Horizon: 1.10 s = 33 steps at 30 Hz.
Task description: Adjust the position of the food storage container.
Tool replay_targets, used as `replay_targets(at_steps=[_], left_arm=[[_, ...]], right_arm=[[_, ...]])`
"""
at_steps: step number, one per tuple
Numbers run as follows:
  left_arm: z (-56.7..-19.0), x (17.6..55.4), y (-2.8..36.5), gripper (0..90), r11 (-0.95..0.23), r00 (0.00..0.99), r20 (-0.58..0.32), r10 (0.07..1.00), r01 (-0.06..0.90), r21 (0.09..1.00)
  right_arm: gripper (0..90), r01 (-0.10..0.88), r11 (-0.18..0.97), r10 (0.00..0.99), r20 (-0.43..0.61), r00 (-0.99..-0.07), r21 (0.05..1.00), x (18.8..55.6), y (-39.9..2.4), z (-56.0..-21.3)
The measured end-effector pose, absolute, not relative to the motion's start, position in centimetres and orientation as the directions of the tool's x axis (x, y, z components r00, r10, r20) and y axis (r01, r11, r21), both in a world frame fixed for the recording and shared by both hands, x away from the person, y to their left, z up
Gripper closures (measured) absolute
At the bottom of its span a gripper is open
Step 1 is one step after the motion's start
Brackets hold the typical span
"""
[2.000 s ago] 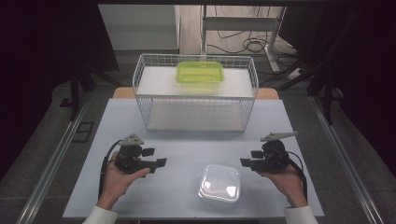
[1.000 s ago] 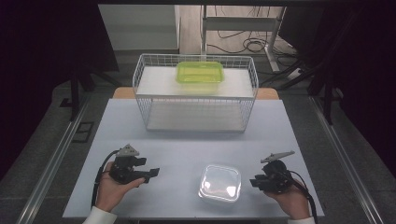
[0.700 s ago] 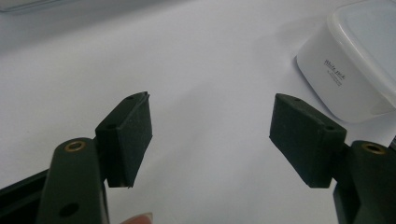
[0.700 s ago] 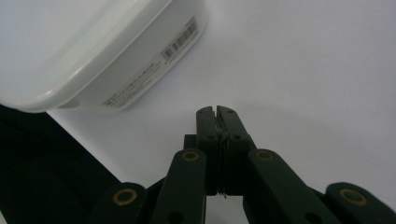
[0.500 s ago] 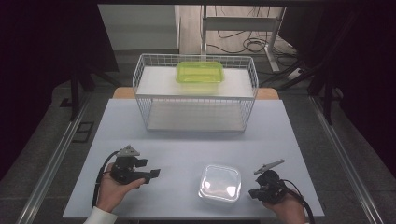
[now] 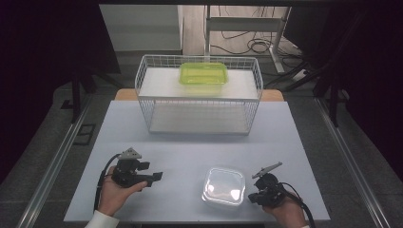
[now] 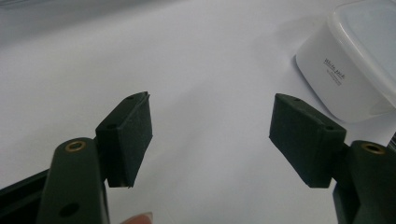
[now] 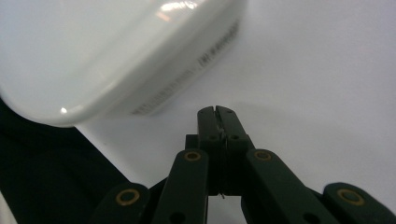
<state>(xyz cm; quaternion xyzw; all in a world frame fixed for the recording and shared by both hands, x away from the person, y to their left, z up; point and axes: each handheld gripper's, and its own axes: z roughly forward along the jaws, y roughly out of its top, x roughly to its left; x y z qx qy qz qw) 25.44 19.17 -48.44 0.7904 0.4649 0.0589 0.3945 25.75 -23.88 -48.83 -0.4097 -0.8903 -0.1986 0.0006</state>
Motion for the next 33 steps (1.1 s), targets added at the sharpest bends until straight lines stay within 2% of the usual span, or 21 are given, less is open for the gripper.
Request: replay_targets(at_steps=[12, 20, 33], left_arm=[[-49.0, 25.8, 19.6, 29.6, -0.245, 0.541, -0.274, 0.795, 0.7, 0.671], [-49.0, 25.8, 19.9, 29.6, -0.244, 0.535, -0.267, 0.801, 0.699, 0.672], [-49.1, 25.8, 20.8, 29.5, -0.2, 0.514, -0.306, 0.801, 0.713, 0.672]], right_arm=[[89.2, 0.723, 0.598, 0.73, 0.138, -0.669, 0.346, 26.7, -20.4, -48.7], [89.1, 0.689, 0.621, 0.697, 0.139, -0.704, 0.374, 28.2, -17.5, -48.9], [89.1, 0.632, 0.662, 0.645, 0.123, -0.754, 0.403, 30.3, -13.2, -49.1]])
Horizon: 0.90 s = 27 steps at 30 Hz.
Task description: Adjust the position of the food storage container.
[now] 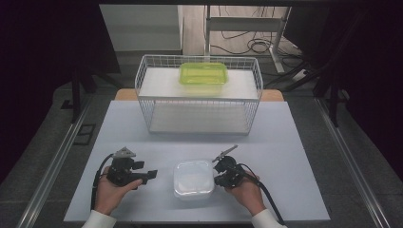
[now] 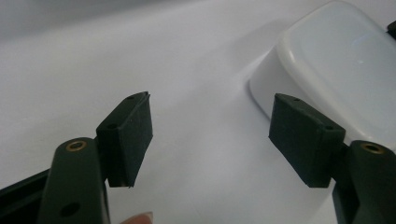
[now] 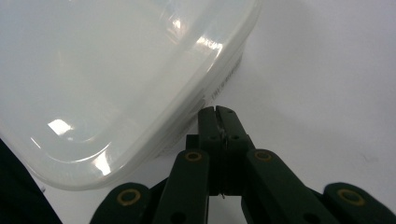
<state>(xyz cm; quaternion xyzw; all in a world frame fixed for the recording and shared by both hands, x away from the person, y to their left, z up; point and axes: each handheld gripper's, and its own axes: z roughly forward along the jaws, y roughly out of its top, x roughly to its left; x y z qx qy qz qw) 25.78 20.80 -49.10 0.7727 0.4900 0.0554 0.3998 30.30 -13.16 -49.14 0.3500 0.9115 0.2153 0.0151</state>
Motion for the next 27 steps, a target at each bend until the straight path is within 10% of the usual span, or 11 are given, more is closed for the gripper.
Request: replay_targets(at_steps=[23, 27], left_arm=[[-48.7, 25.6, 20.6, 29.4, -0.185, 0.522, -0.334, 0.785, 0.711, 0.679], [-48.3, 25.5, 20.4, 28.9, -0.158, 0.524, -0.365, 0.769, 0.71, 0.686]], right_arm=[[88.8, 0.641, 0.614, 0.649, 0.167, -0.742, 0.459, 29.5, -15.5, -48.8], [60.9, 0.67, 0.516, 0.677, 0.225, -0.701, 0.534, 29.5, -16.7, -48.4]])
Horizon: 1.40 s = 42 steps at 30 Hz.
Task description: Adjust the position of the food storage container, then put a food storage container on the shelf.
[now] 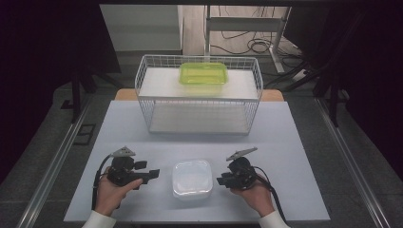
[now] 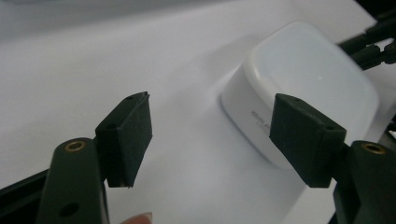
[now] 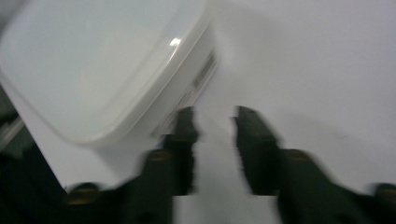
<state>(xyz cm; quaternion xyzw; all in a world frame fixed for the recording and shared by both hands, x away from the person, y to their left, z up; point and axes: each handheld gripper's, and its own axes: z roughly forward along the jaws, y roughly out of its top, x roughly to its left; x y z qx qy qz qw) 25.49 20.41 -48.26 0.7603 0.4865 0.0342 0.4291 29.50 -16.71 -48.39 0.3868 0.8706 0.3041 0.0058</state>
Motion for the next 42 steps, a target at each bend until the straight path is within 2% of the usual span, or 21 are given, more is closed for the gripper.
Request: replay_targets(at_steps=[6, 10, 21, 34, 42], left_arm=[[-47.8, 25.3, 19.8, 27.7, -0.096, 0.501, -0.446, 0.741, 0.738, 0.668], [-48.0, 25.3, 19.4, 27.4, -0.077, 0.489, -0.491, 0.721, 0.761, 0.645], [-48.2, 25.1, 19.3, 29.0, -0.014, 0.459, -0.589, 0.665, 0.796, 0.605], [-48.6, 24.7, 18.4, 31.8, -0.019, 0.457, -0.602, 0.655, 0.807, 0.591], [-49.5, 24.2, 18.6, 34.0, 0.021, 0.425, -0.65, 0.63, 0.827, 0.562]], right_arm=[[38.4, 0.697, 0.4, 0.683, 0.313, -0.66, 0.596, 29.6, -17.9, -47.6], [34.3, 0.714, 0.36, 0.659, 0.378, -0.65, 0.601, 29.6, -18.1, -47.6], [35.5, 0.728, 0.342, 0.624, 0.436, -0.649, 0.594, 29.7, -18.2, -47.7], [38.3, 0.734, 0.339, 0.602, 0.464, -0.65, 0.589, 29.7, -17.8, -47.8], [39.9, 0.75, 0.334, 0.593, 0.492, -0.638, 0.571, 29.9, -17.3, -48.3]])
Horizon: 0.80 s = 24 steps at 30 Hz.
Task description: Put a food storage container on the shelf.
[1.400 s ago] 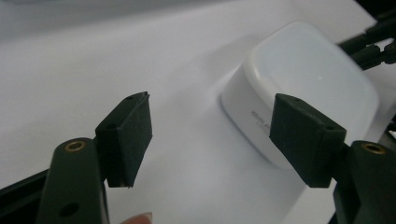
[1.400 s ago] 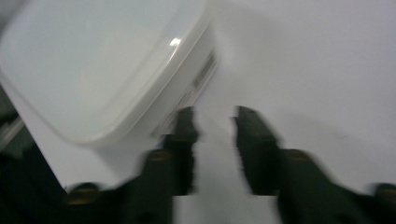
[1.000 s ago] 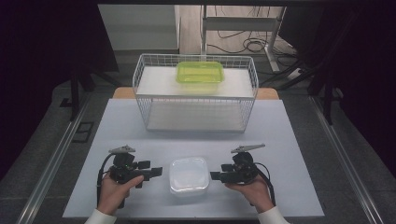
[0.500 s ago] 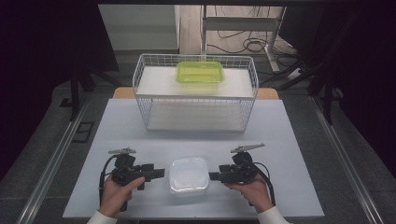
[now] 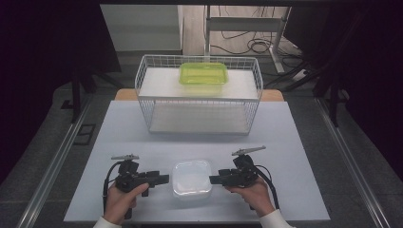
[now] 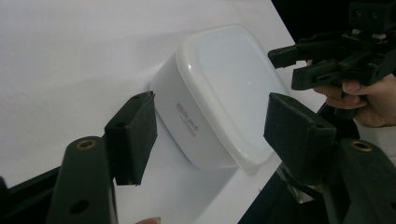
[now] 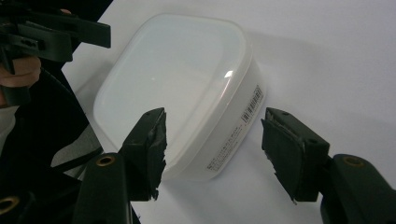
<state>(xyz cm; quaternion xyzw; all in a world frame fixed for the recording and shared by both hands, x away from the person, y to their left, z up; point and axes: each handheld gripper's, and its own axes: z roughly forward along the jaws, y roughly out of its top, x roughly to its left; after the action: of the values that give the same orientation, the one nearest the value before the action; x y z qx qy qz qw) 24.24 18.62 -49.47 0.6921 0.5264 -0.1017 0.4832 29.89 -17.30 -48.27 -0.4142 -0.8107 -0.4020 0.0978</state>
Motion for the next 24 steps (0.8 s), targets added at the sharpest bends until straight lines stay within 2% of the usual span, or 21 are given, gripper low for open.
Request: replay_targets(at_steps=[10, 24], left_arm=[[-50.0, 24.2, 18.6, 34.8, 0.054, 0.391, -0.675, 0.626, 0.841, 0.538], [-51.3, 24.5, 17.7, 42.2, 0.055, 0.367, -0.732, 0.575, 0.875, 0.481]], right_arm=[[40.5, 0.761, 0.344, 0.587, 0.507, -0.631, 0.55, 30.2, -16.6, -48.9], [45.1, 0.796, 0.321, 0.565, 0.571, -0.596, 0.514, 30.8, -16.1, -49.4]])
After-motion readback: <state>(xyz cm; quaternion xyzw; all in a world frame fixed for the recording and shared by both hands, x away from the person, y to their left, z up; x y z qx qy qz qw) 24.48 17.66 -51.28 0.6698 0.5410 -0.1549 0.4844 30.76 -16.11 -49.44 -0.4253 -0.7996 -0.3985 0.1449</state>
